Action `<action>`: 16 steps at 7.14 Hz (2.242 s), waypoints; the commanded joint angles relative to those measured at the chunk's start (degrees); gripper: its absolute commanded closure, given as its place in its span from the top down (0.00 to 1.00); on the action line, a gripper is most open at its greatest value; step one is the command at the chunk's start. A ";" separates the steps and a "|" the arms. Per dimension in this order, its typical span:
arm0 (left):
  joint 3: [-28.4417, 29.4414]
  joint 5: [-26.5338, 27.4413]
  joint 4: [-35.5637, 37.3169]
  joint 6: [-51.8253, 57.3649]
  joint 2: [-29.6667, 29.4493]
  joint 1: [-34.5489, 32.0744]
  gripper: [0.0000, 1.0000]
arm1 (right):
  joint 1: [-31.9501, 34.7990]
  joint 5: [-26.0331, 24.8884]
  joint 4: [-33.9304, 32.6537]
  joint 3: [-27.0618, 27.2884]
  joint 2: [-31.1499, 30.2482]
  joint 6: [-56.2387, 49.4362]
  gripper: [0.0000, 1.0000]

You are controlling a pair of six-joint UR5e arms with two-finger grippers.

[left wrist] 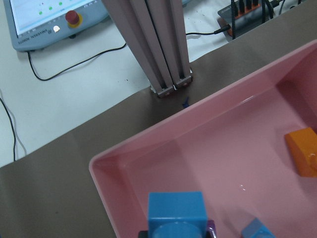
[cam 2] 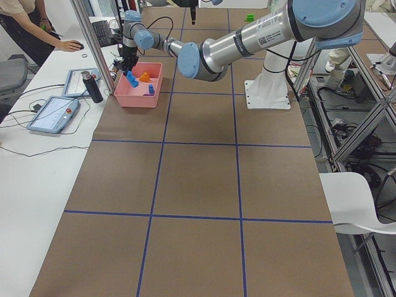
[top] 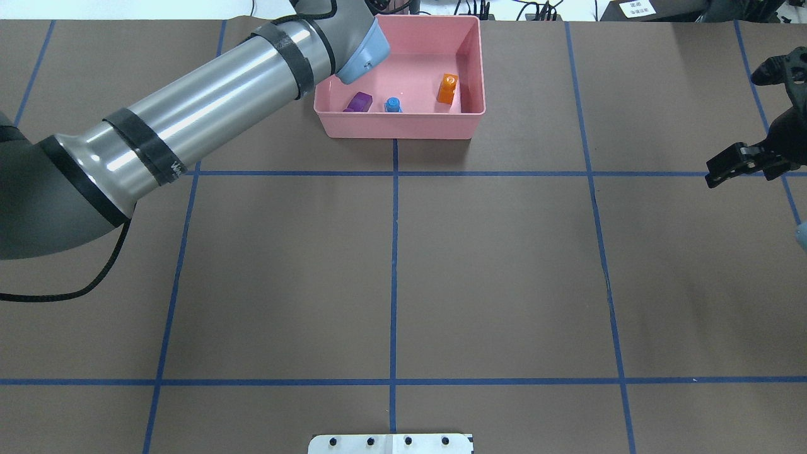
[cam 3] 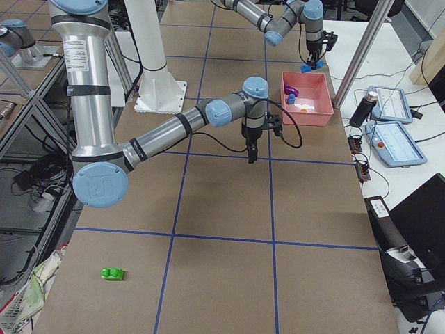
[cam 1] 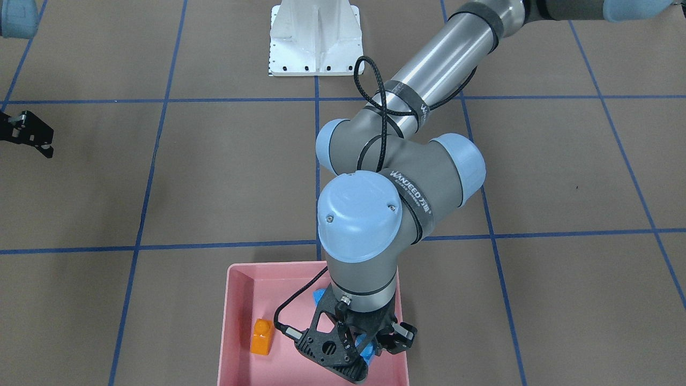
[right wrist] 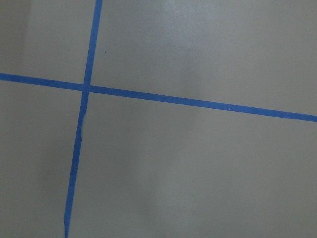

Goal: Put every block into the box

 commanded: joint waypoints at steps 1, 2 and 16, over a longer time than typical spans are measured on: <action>2.31 1.52 -3.24 0.76 -0.30 1.94 0.60 | 0.12 0.07 0.00 0.09 0.47 0.27 0.99; 1.95 1.08 -3.32 0.93 -0.39 2.65 0.85 | 0.29 0.07 0.00 0.00 0.47 0.27 0.99; -31.79 -28.01 17.07 32.13 30.45 -19.84 1.00 | 21.12 3.20 19.75 -3.18 -47.22 -37.26 0.99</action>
